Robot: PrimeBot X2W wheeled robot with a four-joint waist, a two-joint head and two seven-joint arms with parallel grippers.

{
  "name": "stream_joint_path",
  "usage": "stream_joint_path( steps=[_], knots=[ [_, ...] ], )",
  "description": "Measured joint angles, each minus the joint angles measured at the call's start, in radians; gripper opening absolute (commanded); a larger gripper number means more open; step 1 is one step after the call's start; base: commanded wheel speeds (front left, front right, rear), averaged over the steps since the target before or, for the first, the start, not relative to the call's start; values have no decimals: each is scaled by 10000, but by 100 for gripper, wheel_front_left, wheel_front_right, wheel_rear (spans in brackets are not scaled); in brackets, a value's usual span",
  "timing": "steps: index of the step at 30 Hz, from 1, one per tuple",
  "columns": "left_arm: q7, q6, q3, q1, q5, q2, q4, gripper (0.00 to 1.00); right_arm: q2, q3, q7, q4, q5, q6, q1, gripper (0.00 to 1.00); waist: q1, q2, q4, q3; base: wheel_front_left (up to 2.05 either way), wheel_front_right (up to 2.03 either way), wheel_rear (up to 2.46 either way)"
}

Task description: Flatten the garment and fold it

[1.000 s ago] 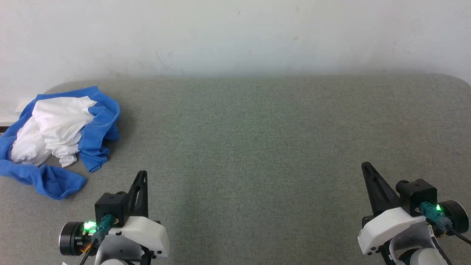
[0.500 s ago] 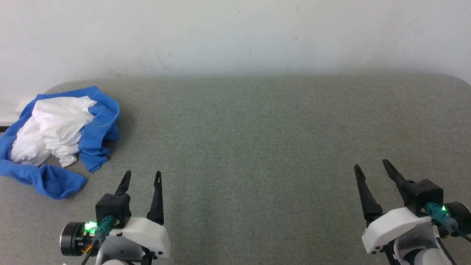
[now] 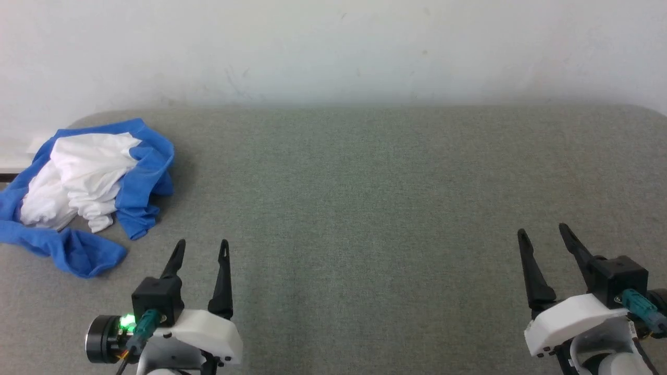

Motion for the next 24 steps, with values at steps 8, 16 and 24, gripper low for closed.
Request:
stream_joint_path(
  steps=[8, 16, 24],
  knots=[
    [-171, 59, 10, 38, -104, 2, -104, 100, 2, -130, -163, -2, 10, 0, 81, 100, 0, 0, 209, 25, 0, 0, 0],
    [-345, 167, -8, 204, -247, 0, -194, 100, 2, -201, -324, -25, 10, 0, 81, 100, 0, 0, 531, 54, 0, 0, 0],
    [-508, 259, -36, 255, -368, 0, -334, 100, 2, -144, -502, -42, 35, 0, 81, 100, 0, 0, 959, 89, 0, 0, 0]
  ],
)
